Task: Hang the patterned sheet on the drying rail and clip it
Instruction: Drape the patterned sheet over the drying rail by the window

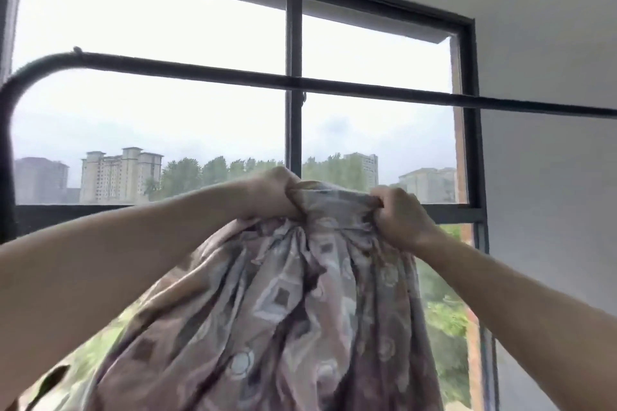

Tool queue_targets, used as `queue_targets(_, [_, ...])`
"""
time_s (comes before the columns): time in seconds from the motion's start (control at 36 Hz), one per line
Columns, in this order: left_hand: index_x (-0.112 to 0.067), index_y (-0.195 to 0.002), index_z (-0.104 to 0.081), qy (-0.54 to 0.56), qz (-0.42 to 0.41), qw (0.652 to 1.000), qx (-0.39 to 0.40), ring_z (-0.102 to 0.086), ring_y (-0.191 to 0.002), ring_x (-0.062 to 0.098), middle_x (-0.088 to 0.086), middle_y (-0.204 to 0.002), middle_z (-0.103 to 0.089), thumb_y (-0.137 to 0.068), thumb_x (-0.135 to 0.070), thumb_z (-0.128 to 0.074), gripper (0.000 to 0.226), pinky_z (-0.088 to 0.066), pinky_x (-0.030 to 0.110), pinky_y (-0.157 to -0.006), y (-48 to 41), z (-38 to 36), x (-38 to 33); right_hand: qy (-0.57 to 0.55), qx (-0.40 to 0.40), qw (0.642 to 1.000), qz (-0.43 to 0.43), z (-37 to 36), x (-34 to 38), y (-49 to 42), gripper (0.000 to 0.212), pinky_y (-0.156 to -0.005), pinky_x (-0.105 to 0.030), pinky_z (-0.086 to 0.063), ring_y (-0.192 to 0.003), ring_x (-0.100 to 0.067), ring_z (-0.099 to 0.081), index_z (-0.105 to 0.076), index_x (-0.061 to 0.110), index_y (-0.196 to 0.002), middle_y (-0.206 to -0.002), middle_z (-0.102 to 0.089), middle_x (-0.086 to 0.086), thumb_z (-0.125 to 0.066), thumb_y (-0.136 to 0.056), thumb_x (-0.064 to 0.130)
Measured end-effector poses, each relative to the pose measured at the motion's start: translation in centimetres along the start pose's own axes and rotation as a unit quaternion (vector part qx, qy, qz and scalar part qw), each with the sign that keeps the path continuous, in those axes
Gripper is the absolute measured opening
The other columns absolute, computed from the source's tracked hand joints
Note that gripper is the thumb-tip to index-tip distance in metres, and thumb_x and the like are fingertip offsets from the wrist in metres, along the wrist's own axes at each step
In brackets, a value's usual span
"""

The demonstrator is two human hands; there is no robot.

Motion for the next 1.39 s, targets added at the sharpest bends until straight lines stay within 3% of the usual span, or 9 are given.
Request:
queue_targets(0.08, [-0.021,-0.075,-0.063,0.111,-0.096,0.981,-0.126,-0.055,-0.064,-0.001,-0.011,-0.069,-0.059,-0.074,-0.003,-0.071,0.019,-0.041,0.006,-0.059,0.6,3.0,-0.2,-0.127,-0.179,0.975,0.021,2.3,0.7,-0.1,0.025,-0.052,-0.028,-0.031,-0.063,-0.018,-0.043,-0.044,0.014,-0.065,-0.067,-0.051,-0.005,-0.042,-0.081,-0.005])
queue_targets(0.22, [-0.027,-0.061,-0.049,-0.06,-0.056,0.989,-0.123,-0.055,-0.072,0.016,-0.013,-0.065,-0.051,-0.085,-0.018,-0.063,0.029,-0.04,0.021,-0.061,1.2,0.2,2.9,0.127,0.053,0.99,0.045,-3.0,2.3,1.1,0.015,-0.071,-0.03,-0.042,-0.095,-0.031,-0.062,-0.05,0.021,-0.092,-0.098,-0.065,-0.011,-0.038,-0.092,0.012])
queue_targets(0.39, [-0.024,-0.087,-0.063,-0.007,-0.024,0.971,-0.238,-0.055,-0.08,0.015,-0.007,-0.084,-0.061,-0.08,-0.019,-0.067,0.009,-0.039,0.024,-0.067,2.2,1.5,4.7,0.088,-0.128,0.987,0.051,-1.4,2.4,0.5,0.017,-0.047,-0.021,-0.029,-0.057,-0.014,-0.049,-0.046,0.015,-0.095,-0.072,-0.053,-0.001,-0.03,-0.098,0.011])
queue_targets(0.61, [-0.01,-0.074,-0.062,0.048,0.195,0.98,0.014,-0.06,-0.076,0.023,0.008,-0.082,-0.064,-0.068,-0.014,-0.057,0.009,-0.052,0.03,-0.068,1.4,-2.0,7.2,0.054,0.059,0.997,0.021,-10.0,1.5,1.1,0.007,-0.071,-0.035,-0.047,-0.089,-0.03,-0.059,-0.046,0.017,-0.084,-0.094,-0.062,-0.011,-0.044,-0.086,0.011])
queue_targets(0.89, [-0.013,-0.044,-0.033,0.435,0.331,0.835,-0.072,-0.025,-0.018,0.007,-0.003,-0.028,-0.031,-0.093,-0.008,-0.022,0.051,-0.019,0.013,-0.023,0.5,-1.9,10.0,-0.185,0.119,0.919,0.327,-8.3,7.1,7.9,0.085,-0.104,-0.01,-0.029,-0.125,0.007,-0.033,-0.026,0.042,-0.132,-0.134,-0.031,0.018,-0.038,-0.06,0.087])
queue_targets(0.97, [-0.017,-0.039,-0.023,0.497,0.317,0.803,-0.088,-0.014,-0.013,0.007,-0.004,-0.021,-0.018,-0.095,-0.009,-0.018,0.057,-0.006,0.012,-0.02,1.3,-0.8,9.3,-0.06,0.083,0.913,0.395,-9.8,6.0,10.4,0.107,-0.112,-0.037,-0.023,-0.142,-0.013,-0.011,-0.002,0.047,-0.141,-0.151,-0.008,0.012,-0.055,-0.053,0.075])
queue_targets(1.11, [-0.01,-0.038,-0.035,0.518,0.297,0.799,-0.067,-0.029,-0.017,0.011,-0.002,-0.023,-0.03,-0.097,-0.009,-0.018,0.061,-0.024,0.011,-0.021,0.8,-0.9,8.5,-0.064,0.012,0.973,0.221,-11.7,4.6,8.8,0.081,-0.084,-0.041,-0.054,-0.125,-0.033,-0.045,-0.011,0.041,-0.132,-0.149,-0.024,-0.008,-0.063,-0.07,0.038])
queue_targets(1.19, [-0.008,-0.064,-0.049,0.511,0.297,0.806,-0.031,-0.052,-0.032,0.017,0.005,-0.036,-0.05,-0.097,-0.011,-0.023,0.042,-0.047,0.024,-0.031,1.0,-0.7,7.6,-0.155,-0.038,0.976,0.147,-10.7,4.0,6.5,0.046,-0.052,-0.005,-0.041,-0.072,-0.012,-0.057,-0.041,0.032,-0.109,-0.095,-0.061,0.001,-0.069,-0.078,0.012])
queue_targets(1.39, [-0.006,-0.078,-0.046,0.551,0.203,0.81,0.005,-0.061,-0.063,0.0,0.015,-0.077,-0.06,-0.094,-0.007,-0.042,0.016,-0.049,0.014,-0.057,2.6,-0.8,8.0,-0.332,-0.125,0.935,0.023,-4.7,5.4,0.8,0.033,-0.051,-0.01,-0.033,-0.059,0.002,-0.043,-0.036,0.026,-0.071,-0.069,-0.045,0.013,-0.061,-0.081,0.005])
Point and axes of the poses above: each hand's wrist, its own y-axis away from the middle knuckle, its own z-axis out of the back of the hand, x = y × z, the point moved 3 cm from there along -y, towards the middle knuckle
